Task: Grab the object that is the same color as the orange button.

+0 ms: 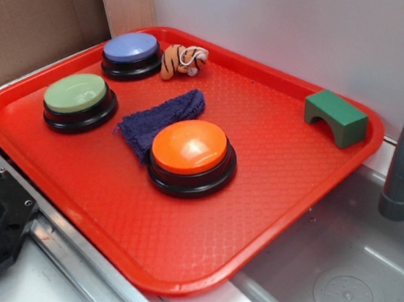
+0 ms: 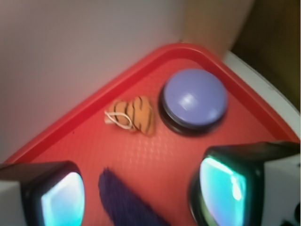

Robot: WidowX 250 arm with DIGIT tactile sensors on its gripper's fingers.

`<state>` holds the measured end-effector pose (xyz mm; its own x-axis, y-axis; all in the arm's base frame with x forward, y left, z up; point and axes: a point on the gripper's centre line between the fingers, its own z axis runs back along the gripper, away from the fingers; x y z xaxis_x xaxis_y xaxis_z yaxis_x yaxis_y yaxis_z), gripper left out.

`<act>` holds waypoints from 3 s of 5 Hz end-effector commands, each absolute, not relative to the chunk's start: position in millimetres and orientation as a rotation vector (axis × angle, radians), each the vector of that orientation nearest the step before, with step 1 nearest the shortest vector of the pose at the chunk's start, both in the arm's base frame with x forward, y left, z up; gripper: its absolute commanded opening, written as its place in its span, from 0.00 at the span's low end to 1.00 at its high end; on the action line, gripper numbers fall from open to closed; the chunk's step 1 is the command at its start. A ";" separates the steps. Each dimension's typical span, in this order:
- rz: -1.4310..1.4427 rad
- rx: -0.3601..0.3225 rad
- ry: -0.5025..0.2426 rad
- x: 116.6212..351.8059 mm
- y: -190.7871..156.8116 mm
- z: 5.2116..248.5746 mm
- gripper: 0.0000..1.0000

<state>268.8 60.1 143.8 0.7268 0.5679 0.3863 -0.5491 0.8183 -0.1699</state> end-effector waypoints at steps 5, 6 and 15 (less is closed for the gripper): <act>0.211 0.115 -0.345 347.6 75.1 43.5 1.00; 0.187 0.084 -0.314 336.2 67.6 40.0 1.00; 0.754 -0.202 -0.197 206.7 24.1 194.1 0.00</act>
<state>204.8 18.7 181.9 0.7123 0.6981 0.0730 -0.6676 0.7060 -0.2365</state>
